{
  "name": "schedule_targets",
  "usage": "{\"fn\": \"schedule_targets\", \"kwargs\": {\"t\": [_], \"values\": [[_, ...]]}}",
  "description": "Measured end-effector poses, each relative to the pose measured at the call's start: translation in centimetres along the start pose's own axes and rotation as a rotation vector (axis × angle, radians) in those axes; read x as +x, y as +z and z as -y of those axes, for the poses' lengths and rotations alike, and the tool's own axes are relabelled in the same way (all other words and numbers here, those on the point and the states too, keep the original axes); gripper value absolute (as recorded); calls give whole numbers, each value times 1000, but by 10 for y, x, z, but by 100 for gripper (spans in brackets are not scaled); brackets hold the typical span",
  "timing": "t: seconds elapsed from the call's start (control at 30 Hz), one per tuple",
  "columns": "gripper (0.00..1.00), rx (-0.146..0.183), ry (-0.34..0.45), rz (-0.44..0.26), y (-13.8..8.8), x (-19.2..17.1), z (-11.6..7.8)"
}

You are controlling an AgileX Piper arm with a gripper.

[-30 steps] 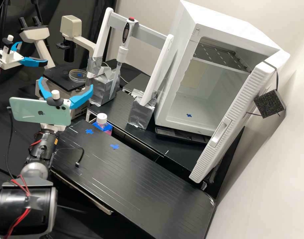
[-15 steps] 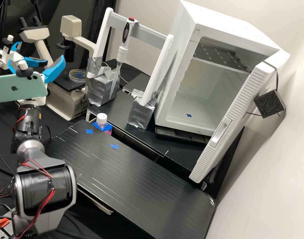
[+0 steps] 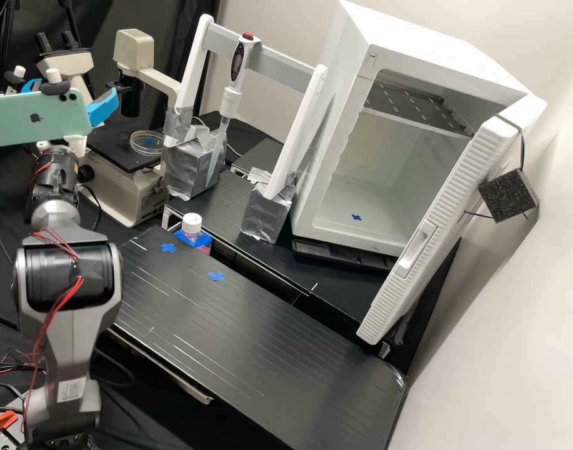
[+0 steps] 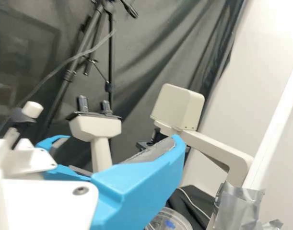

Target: Move the petri dish to the bench

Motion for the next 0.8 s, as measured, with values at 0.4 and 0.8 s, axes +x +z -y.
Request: {"fn": "schedule_targets", "kwargs": {"t": [0.4,0.8], "values": [[100,87,-39,131,44,72,18],[100,159,-68,214,82,112,39]]}}
